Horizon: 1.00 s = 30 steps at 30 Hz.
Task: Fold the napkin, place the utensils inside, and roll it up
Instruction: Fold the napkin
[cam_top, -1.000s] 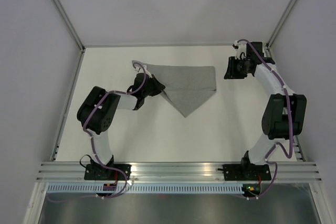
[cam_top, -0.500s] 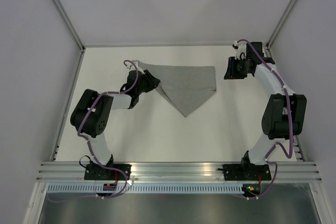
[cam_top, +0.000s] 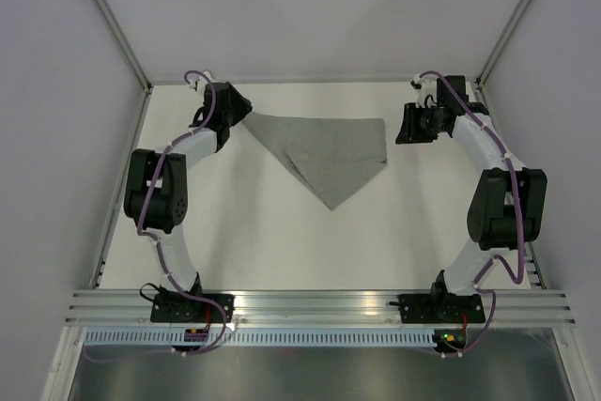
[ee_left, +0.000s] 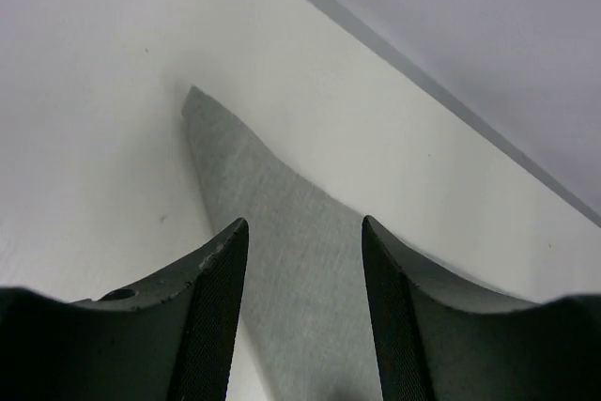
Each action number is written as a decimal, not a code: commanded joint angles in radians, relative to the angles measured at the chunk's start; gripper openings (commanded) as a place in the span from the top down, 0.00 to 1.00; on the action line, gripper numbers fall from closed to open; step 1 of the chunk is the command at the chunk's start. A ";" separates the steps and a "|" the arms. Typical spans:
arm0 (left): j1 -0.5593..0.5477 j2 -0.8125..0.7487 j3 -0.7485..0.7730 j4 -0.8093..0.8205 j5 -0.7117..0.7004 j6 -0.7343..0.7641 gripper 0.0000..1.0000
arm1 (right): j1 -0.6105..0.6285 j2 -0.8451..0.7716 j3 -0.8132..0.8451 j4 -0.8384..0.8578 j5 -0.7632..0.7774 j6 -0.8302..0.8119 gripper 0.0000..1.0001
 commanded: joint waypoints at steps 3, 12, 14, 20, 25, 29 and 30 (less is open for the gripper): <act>0.047 0.158 0.195 -0.221 -0.036 0.019 0.43 | 0.010 -0.009 0.035 -0.022 -0.042 0.000 0.62; 0.073 0.298 0.352 -0.305 0.004 -0.006 0.42 | 0.010 -0.003 0.040 -0.021 -0.037 -0.005 0.62; 0.073 0.310 0.380 -0.309 0.015 -0.009 0.42 | 0.016 -0.001 0.037 -0.022 -0.037 -0.006 0.62; 0.073 0.353 0.423 -0.320 0.039 -0.035 0.43 | 0.039 0.002 0.035 -0.022 -0.034 -0.008 0.62; 0.073 0.375 0.431 -0.323 0.047 -0.049 0.47 | 0.044 0.002 0.037 -0.021 -0.030 -0.010 0.62; 0.071 0.396 0.437 -0.323 0.058 -0.061 0.51 | 0.047 0.005 0.037 -0.018 -0.028 -0.011 0.62; 0.071 0.399 0.440 -0.323 0.061 -0.065 0.51 | 0.048 0.003 0.037 -0.018 -0.028 -0.011 0.62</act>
